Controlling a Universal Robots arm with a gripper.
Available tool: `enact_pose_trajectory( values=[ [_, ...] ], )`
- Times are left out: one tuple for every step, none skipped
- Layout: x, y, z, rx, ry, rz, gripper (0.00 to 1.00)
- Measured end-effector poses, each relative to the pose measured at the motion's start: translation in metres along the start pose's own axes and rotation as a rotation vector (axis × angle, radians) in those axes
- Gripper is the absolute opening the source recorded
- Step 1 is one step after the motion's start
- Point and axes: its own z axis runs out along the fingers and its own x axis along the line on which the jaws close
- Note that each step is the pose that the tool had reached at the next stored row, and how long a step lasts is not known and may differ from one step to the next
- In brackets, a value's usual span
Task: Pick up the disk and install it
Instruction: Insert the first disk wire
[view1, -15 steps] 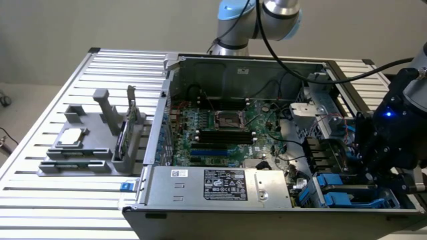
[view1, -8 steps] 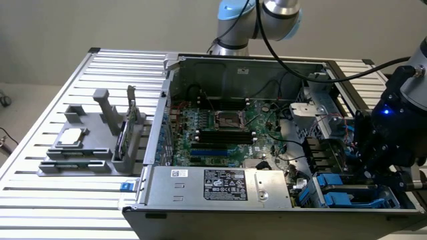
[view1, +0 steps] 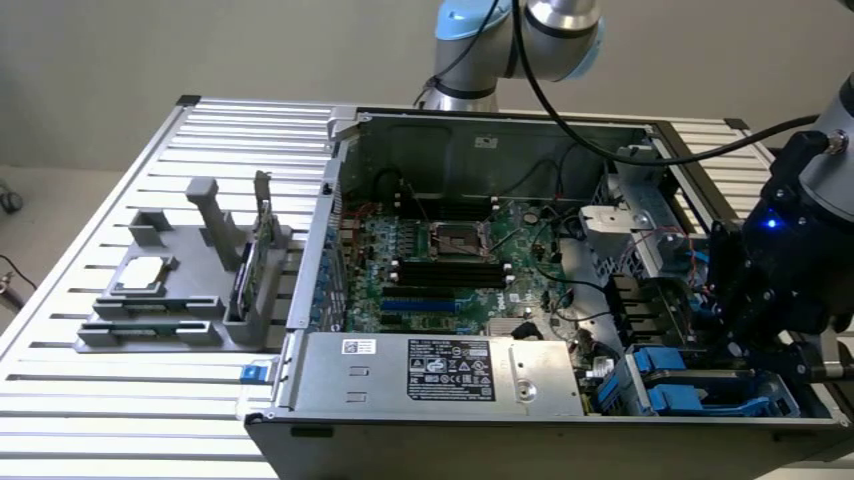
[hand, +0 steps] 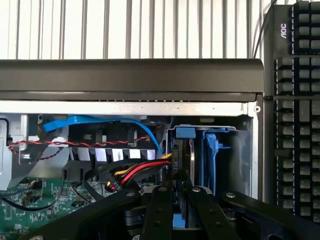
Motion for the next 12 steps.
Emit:
enact_pose_trajectory(
  values=[
    [0.0,0.0,0.0001,0.0,-0.0001,0.001,0.17],
    [-0.0001,-0.0001,0.0003,-0.0001,-0.0002,0.002,0.17],
    [-0.0002,-0.0001,0.0005,-0.0002,-0.0002,0.003,0.17],
    [-0.0002,-0.0001,0.0006,-0.0004,-0.0004,0.003,0.17],
    [-0.0002,-0.0001,0.0008,-0.0005,-0.0005,0.004,0.17],
    [-0.0003,-0.0001,0.0009,-0.0007,-0.0005,0.004,0.17],
    [-0.0003,-0.0002,0.001,-0.0008,-0.0006,0.005,0.17],
    [-0.0004,-0.0002,0.0011,-0.0009,-0.0005,0.005,0.17],
    [-0.0004,-0.0002,0.0011,-0.0009,-0.0007,0.006,0.17],
    [-0.0005,-0.0002,0.0011,-0.0009,-0.0008,0.007,0.17],
    [-0.0005,-0.0002,0.0012,-0.001,-0.0008,0.007,0.17],
    [-0.0006,-0.0002,0.0012,-0.001,-0.0008,0.008,0.17]
  ],
)
